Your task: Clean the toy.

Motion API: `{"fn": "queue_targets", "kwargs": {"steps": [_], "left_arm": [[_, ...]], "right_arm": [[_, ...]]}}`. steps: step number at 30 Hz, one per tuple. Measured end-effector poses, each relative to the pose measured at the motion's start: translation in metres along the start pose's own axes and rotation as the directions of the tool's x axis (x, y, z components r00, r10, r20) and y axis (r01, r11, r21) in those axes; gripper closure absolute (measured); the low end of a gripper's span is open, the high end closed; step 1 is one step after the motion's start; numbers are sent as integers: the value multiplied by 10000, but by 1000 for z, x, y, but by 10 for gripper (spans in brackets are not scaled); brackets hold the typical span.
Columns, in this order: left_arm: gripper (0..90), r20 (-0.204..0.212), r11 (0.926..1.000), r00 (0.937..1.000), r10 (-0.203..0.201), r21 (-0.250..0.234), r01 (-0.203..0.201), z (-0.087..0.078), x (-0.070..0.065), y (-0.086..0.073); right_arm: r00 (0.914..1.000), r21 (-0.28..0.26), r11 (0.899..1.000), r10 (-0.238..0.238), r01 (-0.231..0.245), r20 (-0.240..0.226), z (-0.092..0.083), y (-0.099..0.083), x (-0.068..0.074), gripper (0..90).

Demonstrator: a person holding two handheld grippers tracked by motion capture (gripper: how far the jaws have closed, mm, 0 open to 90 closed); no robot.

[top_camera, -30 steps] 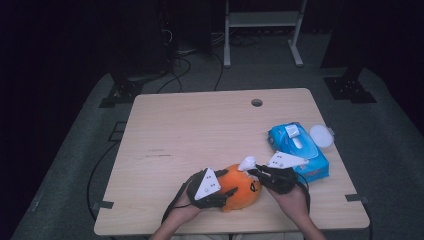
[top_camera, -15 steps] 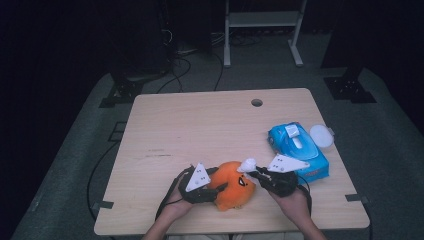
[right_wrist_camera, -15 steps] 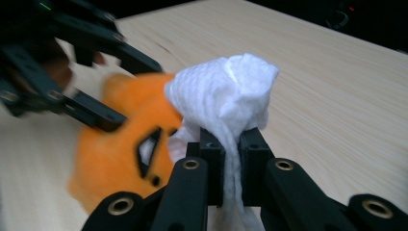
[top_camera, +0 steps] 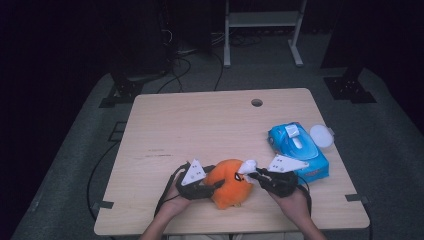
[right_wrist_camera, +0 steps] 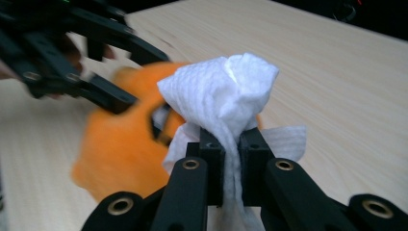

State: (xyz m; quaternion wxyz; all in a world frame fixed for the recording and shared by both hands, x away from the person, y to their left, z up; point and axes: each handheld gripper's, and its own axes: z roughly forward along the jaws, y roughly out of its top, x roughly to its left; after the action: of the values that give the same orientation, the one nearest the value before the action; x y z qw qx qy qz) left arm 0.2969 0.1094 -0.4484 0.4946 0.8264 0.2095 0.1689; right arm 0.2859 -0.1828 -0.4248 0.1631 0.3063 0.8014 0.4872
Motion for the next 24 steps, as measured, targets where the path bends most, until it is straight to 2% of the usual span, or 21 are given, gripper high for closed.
{"fn": "queue_targets", "kwargs": {"steps": [3, 7, 9, 11, 14, 16, 18, 21, 23, 24], "left_arm": [[433, 7, 10000, 10000, -50, 45, 50, 0, 3, -1], [432, 6, 9996, 9997, -248, 101, 248, -3, 8, -5], [432, 42, 9995, 9996, -294, 83, 294, -3, 9, -5], [433, 5, 9996, 9996, -268, 98, 268, -2, 8, -4], [433, -25, 9995, 9996, -286, 93, 286, -2, 8, -4], [432, -3, 9995, 9995, -321, 78, 321, -1, 8, -4], [432, -28, 9992, 9993, -385, 98, 386, -2, 10, -5], [432, 5, 9989, 9989, -473, 73, 473, -2, 11, -6], [432, -14, 9990, 9990, -451, 80, 451, -2, 11, -6], [433, -23, 9989, 9990, -456, 57, 456, -2, 11, -6]], "right_arm": [[10000, 16, 10000, 95, -95, 9, -1, -2, -1, 827], [9984, -254, 9991, -338, 327, -445, -1, 7, 13, 827], [9981, -201, 9990, -402, 393, -467, 0, 7, 15, 827], [9989, -130, 9997, -223, 218, -420, 1, 4, 9, 827], [9999, 159, 9999, 67, -65, -102, 2, -4, -2, 827], [9998, 211, 9997, 160, -158, -90, 2, -6, -4, 827], [9997, 84, 10000, 41, -39, -232, 0, -2, 2, 827], [9968, -167, 9992, -380, 369, -710, 0, 5, 17, 827], [9956, -109, 9976, -691, 685, -635, 2, 6, 21, 827], [9962, -75, 9982, -603, 600, -636, 3, 5, 19, 827]]}}
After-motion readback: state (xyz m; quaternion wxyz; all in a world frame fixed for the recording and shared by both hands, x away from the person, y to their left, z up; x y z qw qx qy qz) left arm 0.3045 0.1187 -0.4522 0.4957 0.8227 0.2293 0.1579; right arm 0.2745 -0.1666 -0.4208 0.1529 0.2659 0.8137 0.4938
